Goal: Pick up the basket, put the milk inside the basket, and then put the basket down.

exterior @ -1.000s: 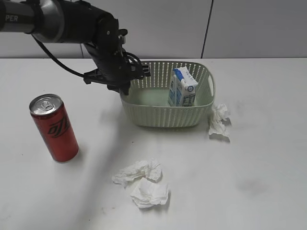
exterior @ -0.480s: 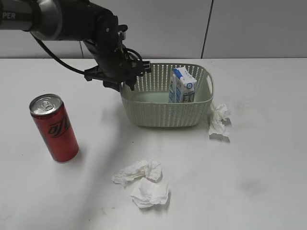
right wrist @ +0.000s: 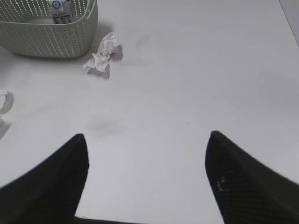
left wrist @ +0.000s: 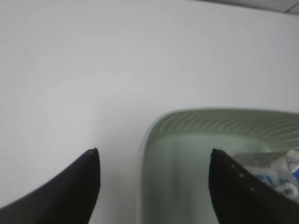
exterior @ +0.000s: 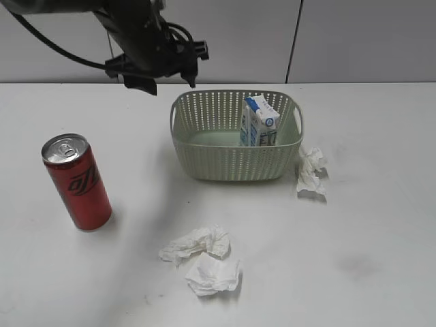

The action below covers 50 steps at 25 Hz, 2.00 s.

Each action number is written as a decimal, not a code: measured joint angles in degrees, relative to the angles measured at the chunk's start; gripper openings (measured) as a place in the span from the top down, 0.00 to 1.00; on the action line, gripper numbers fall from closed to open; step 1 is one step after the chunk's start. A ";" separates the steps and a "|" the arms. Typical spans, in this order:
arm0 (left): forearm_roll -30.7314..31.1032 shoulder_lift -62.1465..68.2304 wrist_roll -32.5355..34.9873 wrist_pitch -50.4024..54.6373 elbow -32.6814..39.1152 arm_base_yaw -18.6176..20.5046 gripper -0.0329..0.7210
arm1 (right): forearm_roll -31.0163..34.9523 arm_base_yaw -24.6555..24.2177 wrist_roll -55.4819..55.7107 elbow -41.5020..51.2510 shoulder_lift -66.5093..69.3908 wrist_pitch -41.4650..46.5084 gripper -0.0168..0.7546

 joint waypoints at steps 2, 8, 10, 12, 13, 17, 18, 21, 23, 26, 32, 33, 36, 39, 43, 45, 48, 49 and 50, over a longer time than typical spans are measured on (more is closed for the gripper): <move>1.76 -2.10 0.00 0.30 0.00 0.57 0.23 | 0.00 0.00 0.00 0.00 0.00 -0.05 0.21; 9.08 -8.07 0.00 6.27 0.00 1.99 0.23 | -0.06 0.00 0.00 0.00 0.00 -0.05 0.21; 11.78 -9.96 0.00 8.62 0.00 2.05 0.23 | -0.06 0.00 -0.09 0.00 0.00 -0.05 0.21; 14.92 -12.03 1.14 10.32 0.00 2.05 0.23 | -0.06 0.00 -0.09 0.00 0.00 -0.05 0.21; 16.03 -12.87 2.43 11.01 0.00 2.05 0.23 | -0.06 0.00 -0.09 0.00 0.00 -0.05 0.21; 19.47 -15.88 6.91 13.70 0.00 2.44 0.17 | -0.06 0.00 -0.05 0.00 0.00 -0.05 0.21; 19.67 -16.46 8.06 14.35 0.00 2.79 0.16 | -0.06 0.00 -0.05 0.00 0.00 -0.05 0.21; 19.82 -17.59 9.96 16.43 0.00 4.72 0.15 | -0.06 0.00 0.02 0.00 0.00 -0.05 0.21; 19.82 -17.89 10.27 18.69 0.00 6.73 0.17 | -0.12 0.00 -0.04 0.00 0.00 -0.05 0.21; 19.82 -17.92 10.39 23.06 0.00 10.68 0.26 | -0.12 0.00 -0.04 0.00 0.00 -0.05 0.21; 17.53 -19.43 10.60 27.94 0.00 17.00 0.40 | -0.12 0.00 -0.04 0.00 -0.02 -0.05 0.21; 17.00 -20.18 10.60 28.04 0.00 17.26 0.41 | -0.12 0.00 -0.04 0.00 -0.02 -0.05 0.21; 14.08 -22.82 11.84 28.15 0.11 17.49 0.42 | -0.12 0.00 -0.04 0.00 -0.02 -0.05 0.21; 11.07 -26.57 13.37 28.15 2.17 17.49 0.42 | -0.12 0.00 -0.04 0.00 -0.02 -0.05 0.21; 10.84 -33.77 16.04 28.10 10.31 17.49 0.42 | -0.12 0.00 -0.04 0.00 -0.02 -0.05 0.21; 10.48 -38.66 18.50 27.14 16.78 17.49 0.44 | -0.12 0.00 -0.04 0.00 -0.02 -0.05 0.21; 8.71 -47.96 21.19 22.93 25.92 17.49 0.59 | -0.12 0.00 0.03 0.00 -0.02 -0.05 0.21; 8.49 -50.50 21.61 21.59 28.16 17.49 0.63 | -0.12 0.00 0.03 0.00 -0.02 -0.05 0.21; 8.44 -53.58 21.82 20.48 30.54 17.49 0.67 | -0.12 0.00 0.03 0.00 -0.02 -0.05 0.21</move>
